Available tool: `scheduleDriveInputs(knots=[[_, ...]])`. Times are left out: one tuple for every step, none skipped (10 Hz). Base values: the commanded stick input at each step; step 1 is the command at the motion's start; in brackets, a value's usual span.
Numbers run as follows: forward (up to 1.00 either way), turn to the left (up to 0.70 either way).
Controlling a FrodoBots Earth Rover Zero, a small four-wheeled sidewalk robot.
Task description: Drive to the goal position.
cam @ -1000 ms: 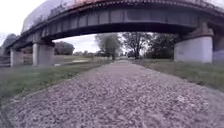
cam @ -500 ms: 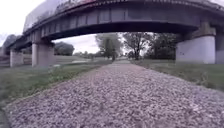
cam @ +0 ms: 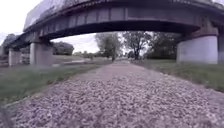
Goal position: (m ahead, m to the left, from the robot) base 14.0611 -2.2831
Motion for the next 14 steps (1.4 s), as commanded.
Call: scheduleDriveInputs(knots=[[0.70,0.00],[0.70,0.00],[0.70,0.00],[0.70,0.00],[0.70,0.00],[0.70,0.00],[0.70,0.00],[0.70,0.00],[0.70,0.00],[0.70,0.00],[0.70,0.00],[0.70,0.00],[0.70,0.00],[0.70,0.00]])
